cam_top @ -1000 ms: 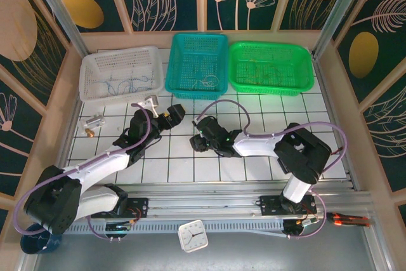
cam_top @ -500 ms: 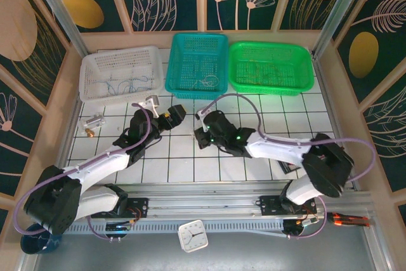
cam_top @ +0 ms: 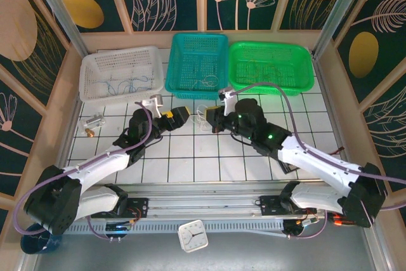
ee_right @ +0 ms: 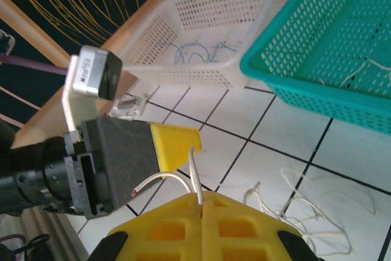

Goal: Untangle the cables

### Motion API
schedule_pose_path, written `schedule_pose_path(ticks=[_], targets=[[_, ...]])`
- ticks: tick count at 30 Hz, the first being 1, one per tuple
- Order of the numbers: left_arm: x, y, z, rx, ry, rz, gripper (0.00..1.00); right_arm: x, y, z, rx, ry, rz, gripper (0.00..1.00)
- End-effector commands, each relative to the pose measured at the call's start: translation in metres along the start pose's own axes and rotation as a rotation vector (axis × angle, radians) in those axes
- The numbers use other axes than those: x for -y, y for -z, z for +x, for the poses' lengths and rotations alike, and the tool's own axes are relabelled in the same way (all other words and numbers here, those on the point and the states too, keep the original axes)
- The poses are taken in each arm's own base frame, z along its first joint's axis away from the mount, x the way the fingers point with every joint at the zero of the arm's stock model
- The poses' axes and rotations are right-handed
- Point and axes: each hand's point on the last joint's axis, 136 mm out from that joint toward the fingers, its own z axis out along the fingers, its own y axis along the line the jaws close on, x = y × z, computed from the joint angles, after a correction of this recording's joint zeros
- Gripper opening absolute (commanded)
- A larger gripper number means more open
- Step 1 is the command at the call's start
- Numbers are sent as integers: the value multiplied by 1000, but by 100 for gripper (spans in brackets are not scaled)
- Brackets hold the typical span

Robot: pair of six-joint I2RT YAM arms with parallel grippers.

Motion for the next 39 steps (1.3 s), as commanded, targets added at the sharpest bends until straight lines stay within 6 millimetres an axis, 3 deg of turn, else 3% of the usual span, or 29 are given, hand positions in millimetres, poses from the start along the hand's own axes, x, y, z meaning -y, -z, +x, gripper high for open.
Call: schedule_pose_path(ticks=[1, 10, 19, 30, 34, 39], targets=[[31, 2, -11, 13, -92, 122, 99, -17, 13, -28, 55, -30, -74, 0], [43, 2, 8, -67, -255, 223, 99, -23, 15, -37, 69, -40, -99, 0], [72, 13, 8, -56, -361, 363, 99, -23, 11, -33, 51, -52, -105, 0], [93, -4, 20, -104, -407, 410, 96, -32, 9, -36, 51, -72, -152, 0], [98, -15, 15, -97, -410, 410, 88, -40, 11, -38, 56, -82, -184, 0], [94, -30, 19, -115, -402, 409, 75, -60, 24, -59, 105, -89, -256, 0]])
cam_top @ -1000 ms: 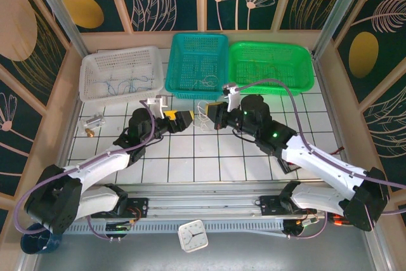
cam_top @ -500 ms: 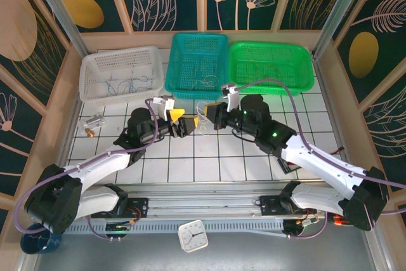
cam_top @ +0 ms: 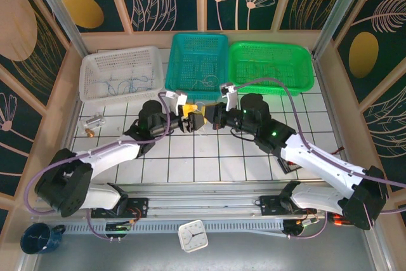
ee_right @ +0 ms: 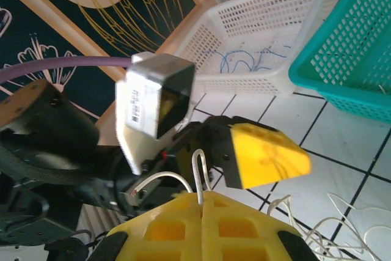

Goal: Untangle the cables

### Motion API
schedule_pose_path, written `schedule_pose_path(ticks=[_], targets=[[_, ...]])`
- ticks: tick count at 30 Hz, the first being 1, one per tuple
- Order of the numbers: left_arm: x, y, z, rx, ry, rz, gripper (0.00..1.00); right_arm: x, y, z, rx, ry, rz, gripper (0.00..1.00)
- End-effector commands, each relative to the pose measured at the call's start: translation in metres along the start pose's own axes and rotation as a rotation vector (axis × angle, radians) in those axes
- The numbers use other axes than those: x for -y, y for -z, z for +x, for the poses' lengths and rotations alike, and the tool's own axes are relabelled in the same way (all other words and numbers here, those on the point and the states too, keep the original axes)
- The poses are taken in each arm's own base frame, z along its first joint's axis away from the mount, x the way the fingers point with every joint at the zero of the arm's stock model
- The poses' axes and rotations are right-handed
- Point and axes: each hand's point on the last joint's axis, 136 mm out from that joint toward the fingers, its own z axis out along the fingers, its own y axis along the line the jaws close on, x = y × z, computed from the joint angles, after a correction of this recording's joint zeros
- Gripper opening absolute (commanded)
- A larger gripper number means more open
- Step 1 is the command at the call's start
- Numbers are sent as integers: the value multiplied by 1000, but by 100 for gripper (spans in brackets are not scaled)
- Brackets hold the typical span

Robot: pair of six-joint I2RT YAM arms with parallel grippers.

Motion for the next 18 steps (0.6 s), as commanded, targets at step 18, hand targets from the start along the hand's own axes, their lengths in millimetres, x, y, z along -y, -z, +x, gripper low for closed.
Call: schedule_pose_path(ticks=[18], targets=[[-18, -8, 46, -42, 73, 20, 39, -120, 69, -148, 374, 73, -368, 0]])
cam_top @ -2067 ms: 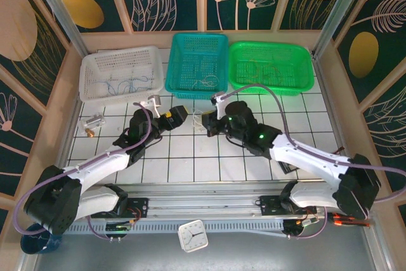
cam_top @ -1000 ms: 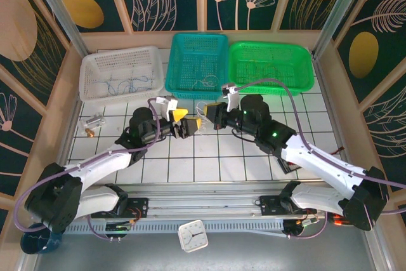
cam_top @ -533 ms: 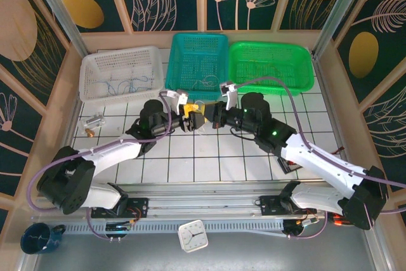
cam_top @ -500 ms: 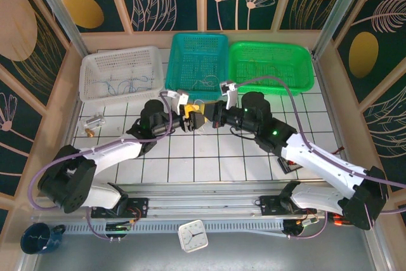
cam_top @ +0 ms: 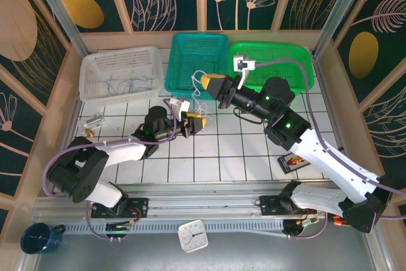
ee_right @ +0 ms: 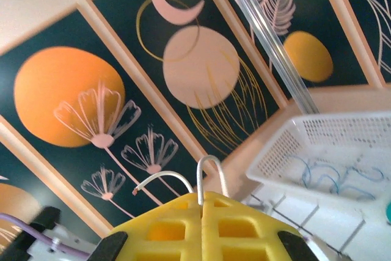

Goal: Untangle the cables

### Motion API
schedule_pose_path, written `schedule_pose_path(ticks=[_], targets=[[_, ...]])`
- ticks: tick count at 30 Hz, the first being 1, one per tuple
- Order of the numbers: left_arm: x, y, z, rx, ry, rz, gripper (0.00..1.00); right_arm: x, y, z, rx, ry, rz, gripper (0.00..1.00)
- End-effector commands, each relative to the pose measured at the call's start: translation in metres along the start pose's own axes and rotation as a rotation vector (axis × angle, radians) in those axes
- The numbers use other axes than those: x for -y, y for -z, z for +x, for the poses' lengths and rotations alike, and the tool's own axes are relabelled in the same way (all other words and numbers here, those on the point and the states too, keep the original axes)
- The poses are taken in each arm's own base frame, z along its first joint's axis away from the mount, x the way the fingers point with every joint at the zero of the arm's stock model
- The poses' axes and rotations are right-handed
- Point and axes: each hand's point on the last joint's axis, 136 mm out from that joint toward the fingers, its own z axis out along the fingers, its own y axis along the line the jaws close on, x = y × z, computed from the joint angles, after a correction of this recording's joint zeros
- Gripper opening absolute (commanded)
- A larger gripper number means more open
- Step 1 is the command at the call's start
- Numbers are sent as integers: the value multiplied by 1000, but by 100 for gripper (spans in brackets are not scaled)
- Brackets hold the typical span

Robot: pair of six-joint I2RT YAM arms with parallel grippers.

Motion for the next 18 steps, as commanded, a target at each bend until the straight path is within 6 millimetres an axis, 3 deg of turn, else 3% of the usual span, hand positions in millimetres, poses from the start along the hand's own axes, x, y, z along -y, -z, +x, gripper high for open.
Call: schedule_pose_path(ticks=[1, 10, 13, 18], targets=[[7, 1, -1, 25, -9, 39, 39, -31, 3, -35, 88, 26, -106, 0], [8, 8, 3, 30, -4, 35, 35, -31, 1, -40, 110, 25, -107, 0], [12, 12, 2, 37, -11, 44, 43, -28, 0, -37, 104, 19, -101, 0], [16, 22, 2, 42, -32, 43, 63, -25, 0, -35, 101, 13, -96, 0]])
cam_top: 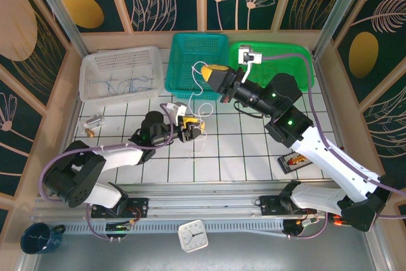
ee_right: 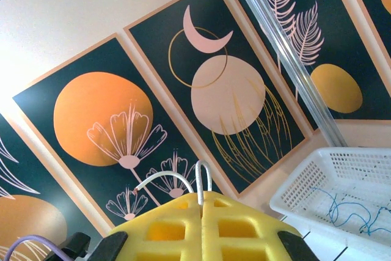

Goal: Untangle the cables

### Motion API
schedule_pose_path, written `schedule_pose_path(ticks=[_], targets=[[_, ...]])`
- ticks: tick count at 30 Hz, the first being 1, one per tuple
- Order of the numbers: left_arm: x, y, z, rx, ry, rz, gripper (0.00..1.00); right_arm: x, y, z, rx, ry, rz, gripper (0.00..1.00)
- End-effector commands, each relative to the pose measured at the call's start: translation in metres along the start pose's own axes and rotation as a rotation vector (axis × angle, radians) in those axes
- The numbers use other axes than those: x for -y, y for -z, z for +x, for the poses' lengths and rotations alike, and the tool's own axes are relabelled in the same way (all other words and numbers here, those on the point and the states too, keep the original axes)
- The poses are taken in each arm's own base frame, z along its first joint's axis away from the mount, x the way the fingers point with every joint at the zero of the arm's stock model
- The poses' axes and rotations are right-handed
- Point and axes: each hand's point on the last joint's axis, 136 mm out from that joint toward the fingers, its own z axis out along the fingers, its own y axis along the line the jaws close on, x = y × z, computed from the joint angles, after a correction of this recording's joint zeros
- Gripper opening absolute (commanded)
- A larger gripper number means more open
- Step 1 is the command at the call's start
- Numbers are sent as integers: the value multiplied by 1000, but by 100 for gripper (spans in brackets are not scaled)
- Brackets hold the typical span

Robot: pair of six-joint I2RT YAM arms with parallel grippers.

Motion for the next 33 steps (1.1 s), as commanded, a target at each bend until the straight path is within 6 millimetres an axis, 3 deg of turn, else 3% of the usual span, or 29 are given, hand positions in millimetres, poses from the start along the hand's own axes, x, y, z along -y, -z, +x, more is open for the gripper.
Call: schedule_pose_path(ticks=[1, 11, 23, 28, 33], targets=[[13, 9, -6, 28, -45, 30, 67, -4, 1, -8, 35, 6, -25, 0], [8, 25, -1, 48, -59, -27, 84, 5, 0, -2, 21, 5, -1, 0], [1, 26, 3, 57, -49, -52, 91, 12, 0, 2, 16, 10, 21, 0], [-29, 28, 4, 50, -28, -217, 94, 20, 1, 5, 10, 29, 58, 0], [-59, 44, 4, 83, -24, -404, 99, 28, 3, 7, 7, 52, 100, 0]])
